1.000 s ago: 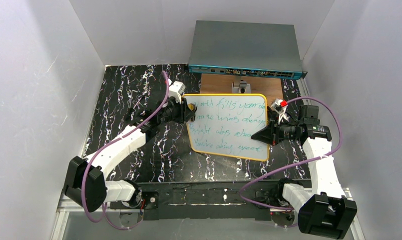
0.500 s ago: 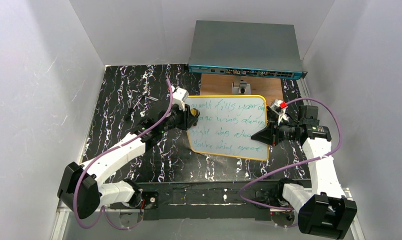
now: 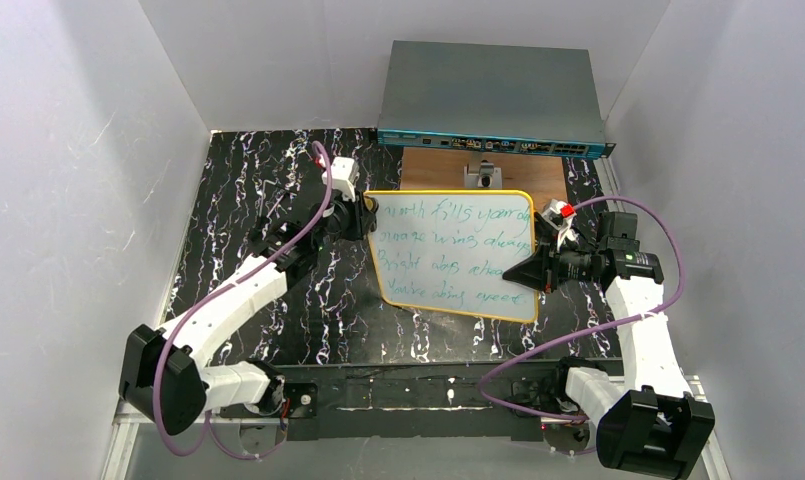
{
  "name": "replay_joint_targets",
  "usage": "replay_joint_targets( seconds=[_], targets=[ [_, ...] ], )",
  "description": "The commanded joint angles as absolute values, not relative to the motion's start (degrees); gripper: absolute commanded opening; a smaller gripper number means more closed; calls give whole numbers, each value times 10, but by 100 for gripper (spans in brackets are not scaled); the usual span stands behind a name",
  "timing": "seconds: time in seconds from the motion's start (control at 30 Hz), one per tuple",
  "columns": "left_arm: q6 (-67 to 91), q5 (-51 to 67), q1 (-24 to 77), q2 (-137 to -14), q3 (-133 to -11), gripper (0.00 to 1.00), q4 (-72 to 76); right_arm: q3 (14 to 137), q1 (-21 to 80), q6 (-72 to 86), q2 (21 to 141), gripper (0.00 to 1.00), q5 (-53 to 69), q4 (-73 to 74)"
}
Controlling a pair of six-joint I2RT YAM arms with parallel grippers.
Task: Erase the whiteboard
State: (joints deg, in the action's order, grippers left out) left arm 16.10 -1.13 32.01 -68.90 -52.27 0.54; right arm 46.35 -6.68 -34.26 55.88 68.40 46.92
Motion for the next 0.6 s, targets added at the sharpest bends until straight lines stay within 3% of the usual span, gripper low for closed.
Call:
replay_joint_targets(
  seconds=[0.0, 0.27, 0.4, 0.57],
  targets=[
    [148, 69, 333, -709, -544, 0, 32, 466, -55, -382, 547, 1, 723, 482],
    [161, -1, 401, -716, -526, 0, 34, 466, -54, -383, 549, 1, 723, 482],
    [176, -111, 394, -711, -531, 0, 10, 465, -54, -384, 549, 1, 722, 483],
    [185, -122, 350, -706, -548, 0, 3, 465, -54, -385, 547, 1, 722, 483]
  ],
)
